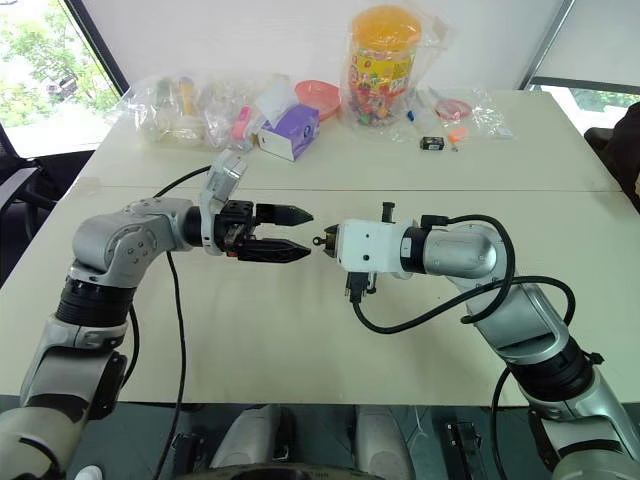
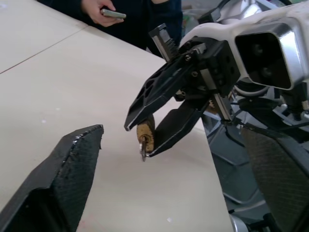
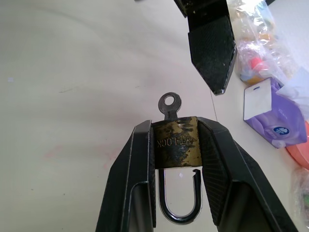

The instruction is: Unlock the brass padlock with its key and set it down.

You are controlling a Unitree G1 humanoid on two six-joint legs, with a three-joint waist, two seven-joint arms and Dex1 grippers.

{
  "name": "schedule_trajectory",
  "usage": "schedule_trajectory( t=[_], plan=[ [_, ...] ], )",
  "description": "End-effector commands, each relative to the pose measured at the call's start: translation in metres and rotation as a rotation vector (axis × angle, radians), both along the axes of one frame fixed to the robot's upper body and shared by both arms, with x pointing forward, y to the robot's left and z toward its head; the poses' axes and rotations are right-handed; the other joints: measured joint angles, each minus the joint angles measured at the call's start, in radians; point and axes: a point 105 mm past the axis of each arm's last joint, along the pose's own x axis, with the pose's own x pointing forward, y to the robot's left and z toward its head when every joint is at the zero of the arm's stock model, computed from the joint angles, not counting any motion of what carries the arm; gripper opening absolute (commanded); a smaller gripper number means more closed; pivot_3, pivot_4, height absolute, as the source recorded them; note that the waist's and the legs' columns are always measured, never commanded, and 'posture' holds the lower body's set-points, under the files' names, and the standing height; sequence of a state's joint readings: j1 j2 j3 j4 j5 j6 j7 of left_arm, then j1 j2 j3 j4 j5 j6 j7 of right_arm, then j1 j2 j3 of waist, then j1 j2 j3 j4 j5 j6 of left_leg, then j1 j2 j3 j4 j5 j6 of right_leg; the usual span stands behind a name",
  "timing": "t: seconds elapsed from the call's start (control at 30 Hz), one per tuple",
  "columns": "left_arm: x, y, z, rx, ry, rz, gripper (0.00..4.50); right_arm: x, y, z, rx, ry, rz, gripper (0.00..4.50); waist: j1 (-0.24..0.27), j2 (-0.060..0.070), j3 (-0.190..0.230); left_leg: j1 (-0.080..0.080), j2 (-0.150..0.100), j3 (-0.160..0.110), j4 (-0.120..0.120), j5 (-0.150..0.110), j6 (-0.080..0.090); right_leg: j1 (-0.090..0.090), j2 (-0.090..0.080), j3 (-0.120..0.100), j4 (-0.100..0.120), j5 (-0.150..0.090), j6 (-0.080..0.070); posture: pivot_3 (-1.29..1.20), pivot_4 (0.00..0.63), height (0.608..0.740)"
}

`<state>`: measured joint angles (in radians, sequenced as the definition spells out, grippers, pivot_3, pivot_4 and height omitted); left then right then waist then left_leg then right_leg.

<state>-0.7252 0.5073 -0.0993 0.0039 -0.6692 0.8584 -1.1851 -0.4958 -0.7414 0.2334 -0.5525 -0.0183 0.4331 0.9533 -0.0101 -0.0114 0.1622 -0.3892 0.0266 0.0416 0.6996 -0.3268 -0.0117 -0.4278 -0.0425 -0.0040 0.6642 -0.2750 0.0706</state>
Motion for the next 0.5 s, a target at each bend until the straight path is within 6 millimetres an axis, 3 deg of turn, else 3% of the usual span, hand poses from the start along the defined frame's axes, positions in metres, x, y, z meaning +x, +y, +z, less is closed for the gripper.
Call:
schedule_trajectory(
  t=[0.03, 0.13, 0.33, 0.43, 0.5],
  plan=[
    [0.010, -0.008, 0.000, 0.024, -0.049, 0.053, 4.46, -0.005, 0.004, 0.010, 0.003, -0.054, 0.027, 0.69, 0.000, 0.000, 0.000, 0.000, 0.000, 0.000, 0.000, 0.000, 0.000, 0.000, 0.000, 0.000, 0.000, 0.000, 0.000, 0.00, 0.150, 0.740],
    [0.025, -0.017, -0.009, 0.005, 0.026, 0.133, 4.46, -0.005, 0.005, 0.011, 0.004, -0.062, 0.033, 0.69, 0.002, 0.000, 0.000, 0.000, 0.000, 0.000, 0.000, 0.000, 0.000, 0.000, 0.000, 0.000, 0.000, 0.000, 0.000, 0.00, 0.150, 0.740],
    [0.026, -0.029, -0.006, -0.066, 0.139, 0.138, 4.46, -0.004, 0.007, 0.012, 0.004, -0.070, 0.036, 0.69, -0.002, 0.000, 0.000, 0.000, 0.000, 0.000, 0.000, 0.000, 0.000, 0.000, 0.000, 0.000, 0.000, 0.000, 0.000, 0.00, 0.150, 0.740],
    [0.022, -0.032, -0.009, -0.050, 0.145, 0.122, 3.70, -0.004, 0.007, 0.012, 0.004, -0.072, 0.036, 0.69, -0.002, 0.000, 0.000, 0.000, 0.000, 0.000, 0.000, 0.000, 0.000, 0.000, 0.000, 0.000, 0.000, 0.000, 0.000, 0.00, 0.150, 0.740],
    [0.019, -0.033, -0.011, -0.041, 0.152, 0.106, 2.81, -0.003, 0.007, 0.012, 0.005, -0.073, 0.036, 0.69, -0.001, 0.000, 0.000, 0.000, 0.000, 0.000, 0.000, 0.000, 0.000, 0.000, 0.000, 0.000, 0.000, 0.000, 0.000, 0.00, 0.150, 0.740]
  ],
)
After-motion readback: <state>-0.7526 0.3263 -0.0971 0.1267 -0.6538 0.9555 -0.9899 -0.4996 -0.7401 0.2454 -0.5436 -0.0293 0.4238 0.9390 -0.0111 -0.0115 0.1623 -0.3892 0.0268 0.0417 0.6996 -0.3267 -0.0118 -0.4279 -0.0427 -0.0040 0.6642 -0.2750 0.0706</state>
